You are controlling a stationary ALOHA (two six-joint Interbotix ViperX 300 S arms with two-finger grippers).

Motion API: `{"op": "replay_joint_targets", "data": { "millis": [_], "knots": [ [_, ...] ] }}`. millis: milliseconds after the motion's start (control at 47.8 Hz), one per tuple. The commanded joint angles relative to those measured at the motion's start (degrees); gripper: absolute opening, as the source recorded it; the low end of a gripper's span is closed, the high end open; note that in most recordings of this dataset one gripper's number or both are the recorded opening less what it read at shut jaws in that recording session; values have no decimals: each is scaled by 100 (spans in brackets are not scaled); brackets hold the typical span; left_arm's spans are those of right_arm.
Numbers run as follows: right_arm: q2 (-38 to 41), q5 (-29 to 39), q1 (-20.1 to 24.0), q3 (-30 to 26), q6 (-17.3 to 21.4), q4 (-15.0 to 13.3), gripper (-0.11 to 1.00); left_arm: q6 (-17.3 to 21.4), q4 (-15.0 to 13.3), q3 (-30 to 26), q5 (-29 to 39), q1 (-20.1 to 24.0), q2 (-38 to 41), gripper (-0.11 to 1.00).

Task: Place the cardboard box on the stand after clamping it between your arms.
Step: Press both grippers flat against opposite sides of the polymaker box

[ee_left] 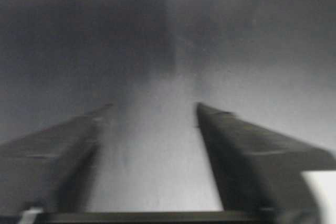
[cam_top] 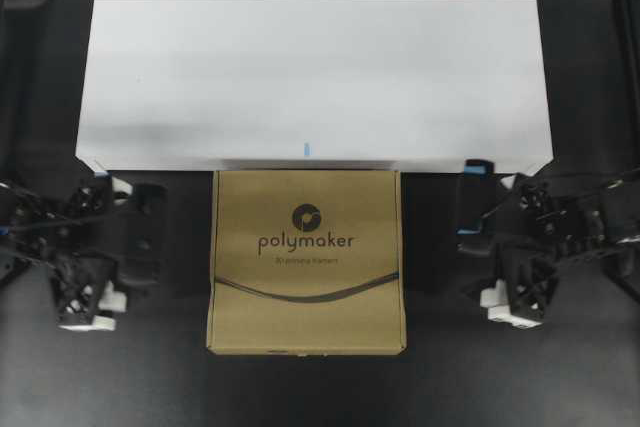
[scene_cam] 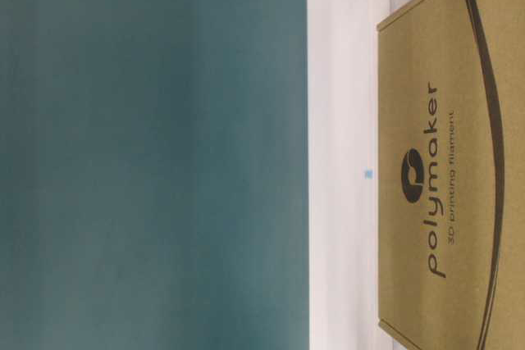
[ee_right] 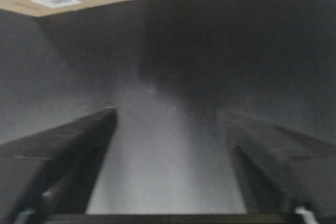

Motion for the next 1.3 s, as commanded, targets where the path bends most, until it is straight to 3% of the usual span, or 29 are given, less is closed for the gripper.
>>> {"op": "replay_joint_targets", "data": {
  "millis": [0,105,272,586,858,1276],
  "knots": [
    [325,-290,44,-97,53,-62,84,-9,18,-114,-272,0,272,71],
    [563,-606,-9,-141,62,-105,85,0,9,-123,-773,53,650,89],
    [932,-1020,-141,-167,53,-114,84,0,18,-185,-1283,149,1072,86],
    [1670,-1521,-185,-457,9,-202,84,26,18,-431,-1512,369,1591,86],
    [2074,-1556,-193,-861,0,-439,84,70,18,-615,-1854,404,1978,86],
    [2057,-1512,-193,-1125,-26,-448,84,88,18,-694,-1837,404,1960,86]
  ]
}}
